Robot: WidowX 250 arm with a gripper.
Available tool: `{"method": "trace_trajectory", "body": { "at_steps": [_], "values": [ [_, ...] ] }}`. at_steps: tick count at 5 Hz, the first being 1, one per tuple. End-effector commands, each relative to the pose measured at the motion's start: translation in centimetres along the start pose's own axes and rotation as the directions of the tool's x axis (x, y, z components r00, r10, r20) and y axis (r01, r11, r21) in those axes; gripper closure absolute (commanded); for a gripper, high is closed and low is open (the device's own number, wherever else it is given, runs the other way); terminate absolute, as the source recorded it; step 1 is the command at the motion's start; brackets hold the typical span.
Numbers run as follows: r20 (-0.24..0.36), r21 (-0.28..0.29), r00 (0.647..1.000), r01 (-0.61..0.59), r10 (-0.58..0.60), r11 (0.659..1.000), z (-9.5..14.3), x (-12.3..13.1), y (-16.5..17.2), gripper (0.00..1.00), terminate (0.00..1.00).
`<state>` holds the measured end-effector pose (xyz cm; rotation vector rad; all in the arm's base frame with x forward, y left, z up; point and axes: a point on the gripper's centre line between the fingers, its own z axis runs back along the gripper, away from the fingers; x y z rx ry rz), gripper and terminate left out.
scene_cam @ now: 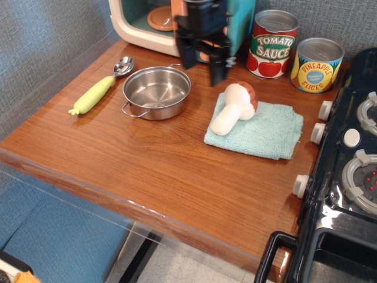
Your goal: Place the mushroom into the silver pot
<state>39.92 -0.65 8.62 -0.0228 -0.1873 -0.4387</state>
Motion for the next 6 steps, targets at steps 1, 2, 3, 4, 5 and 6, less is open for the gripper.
{"method": "trace_trajectory", "body": {
  "at_steps": [1, 2, 3, 4, 5, 6],
  "values": [
    [0.070, -0.011, 0.997, 0.031, -0.030, 0.999, 2.4, 2.4, -4.2, 0.00, 0.00],
    [0.003, 0.008, 1.000, -0.015, 0.015, 1.000, 0.2, 2.0, -3.1, 0.00, 0.00],
    [-0.056, 0.043, 0.998, -0.024, 0.026, 0.999, -1.6, 1.6, -2.3, 0.00, 0.00],
    [-0.091, 0.040, 0.996, -0.005, 0.009, 0.999, -3.1, 1.1, -2.7, 0.00, 0.00],
    [-0.108, 0.031, 0.994, 0.005, -0.002, 0.999, -3.8, 0.8, -3.3, 1.00, 0.00],
    [-0.093, 0.034, 0.995, 0.024, -0.021, 0.999, -3.4, 1.0, -3.6, 1.00, 0.00]
  ]
}}
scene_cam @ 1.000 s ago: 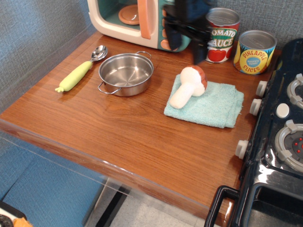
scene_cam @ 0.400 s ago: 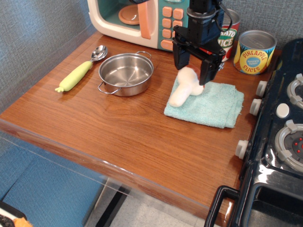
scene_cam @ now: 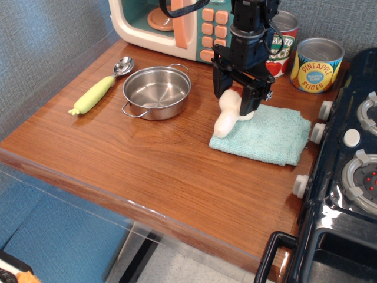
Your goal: Place the mushroom into the silver pot
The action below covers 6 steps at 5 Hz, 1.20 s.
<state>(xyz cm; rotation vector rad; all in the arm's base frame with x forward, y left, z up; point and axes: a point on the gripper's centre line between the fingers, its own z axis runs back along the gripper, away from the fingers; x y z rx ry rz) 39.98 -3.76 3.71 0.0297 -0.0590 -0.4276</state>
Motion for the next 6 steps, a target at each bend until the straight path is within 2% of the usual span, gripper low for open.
{"method": "trace_trajectory", "body": {
  "at_steps": [1, 2, 3, 5, 6],
  "values": [
    [0.078, 0.015, 0.996, 0.034, -0.035, 0.999, 3.0, 0.5, -0.2, 1.00, 0.00],
    [0.184, -0.002, 0.983, 0.020, -0.019, 1.000, 6.9, 0.6, 0.8, 1.00, 0.00],
    [0.225, -0.018, 0.973, -0.041, 0.044, 0.999, 9.4, -0.3, 3.1, 1.00, 0.00],
    [0.116, 0.044, 0.971, -0.217, 0.211, 0.975, 7.5, -4.3, 9.9, 1.00, 0.00],
    [0.071, 0.073, 0.962, -0.268, 0.263, 0.961, 6.5, -5.7, 12.2, 1.00, 0.00]
  ]
}}
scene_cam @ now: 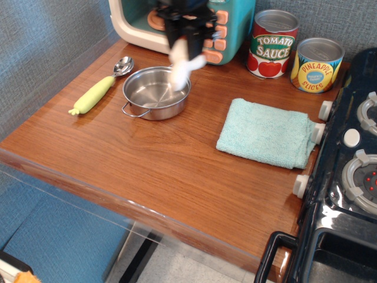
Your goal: Place the mushroom into the silver pot
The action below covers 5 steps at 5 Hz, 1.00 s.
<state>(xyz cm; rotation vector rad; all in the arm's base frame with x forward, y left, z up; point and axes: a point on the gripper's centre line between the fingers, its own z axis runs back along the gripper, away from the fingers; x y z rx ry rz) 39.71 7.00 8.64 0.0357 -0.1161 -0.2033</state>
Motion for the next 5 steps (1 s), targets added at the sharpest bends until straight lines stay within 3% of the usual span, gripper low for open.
{"method": "trace_trajectory", "body": {
  "at_steps": [1, 2, 3, 5],
  "values": [
    [0.003, 0.063, 0.998, -0.066, 0.066, 0.996, 1.2, -1.0, 3.7, 1.00, 0.00],
    [0.000, 0.055, 0.999, -0.035, 0.035, 0.998, 1.2, -1.0, 3.1, 0.00, 0.00],
    [0.015, 0.055, 1.000, -0.022, 0.022, 0.998, 1.6, -1.0, 2.7, 0.00, 0.00],
    [0.060, 0.045, 0.998, 0.026, -0.029, 0.999, 4.7, -1.4, 0.7, 0.00, 0.00]
  ]
}}
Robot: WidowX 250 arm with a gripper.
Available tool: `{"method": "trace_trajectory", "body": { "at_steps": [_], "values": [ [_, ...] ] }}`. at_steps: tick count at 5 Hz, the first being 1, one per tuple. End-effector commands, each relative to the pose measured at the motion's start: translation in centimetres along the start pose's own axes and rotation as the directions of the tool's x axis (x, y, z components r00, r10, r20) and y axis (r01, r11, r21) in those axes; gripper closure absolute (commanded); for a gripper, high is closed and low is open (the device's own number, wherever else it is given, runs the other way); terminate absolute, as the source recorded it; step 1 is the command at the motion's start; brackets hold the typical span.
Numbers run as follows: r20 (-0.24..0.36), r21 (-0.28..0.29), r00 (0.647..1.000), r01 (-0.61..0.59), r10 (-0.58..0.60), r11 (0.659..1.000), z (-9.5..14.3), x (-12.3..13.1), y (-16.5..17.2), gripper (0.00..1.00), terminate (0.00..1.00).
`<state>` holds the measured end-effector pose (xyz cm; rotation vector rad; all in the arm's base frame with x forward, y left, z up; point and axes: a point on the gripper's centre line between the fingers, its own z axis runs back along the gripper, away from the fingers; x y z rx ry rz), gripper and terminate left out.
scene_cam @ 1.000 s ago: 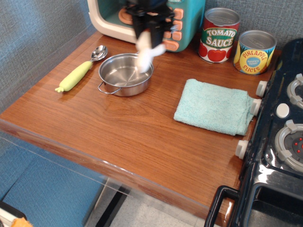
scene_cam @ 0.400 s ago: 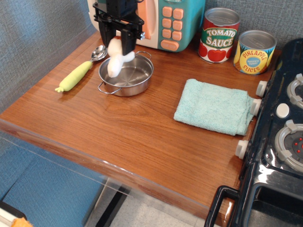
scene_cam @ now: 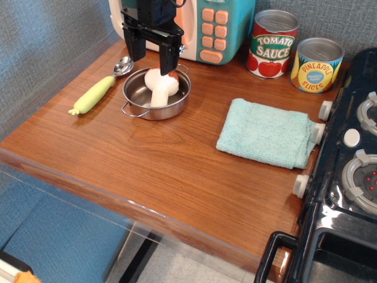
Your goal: Place the mushroom into the silver pot
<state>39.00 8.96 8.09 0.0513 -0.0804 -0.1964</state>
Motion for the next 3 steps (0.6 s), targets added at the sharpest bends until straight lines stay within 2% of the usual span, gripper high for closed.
{"method": "trace_trajectory", "body": {
  "at_steps": [1, 2, 3],
  "values": [
    [0.107, 0.028, 0.994, 0.035, -0.038, 0.999, 5.72, -0.87, -1.33, 0.00, 0.00],
    [0.107, 0.028, 0.994, 0.035, -0.038, 0.999, 5.72, -0.87, -1.33, 0.00, 0.00],
    [0.107, 0.028, 0.994, 0.035, -0.038, 0.999, 5.72, -0.87, -1.33, 0.00, 1.00]
  ]
}}
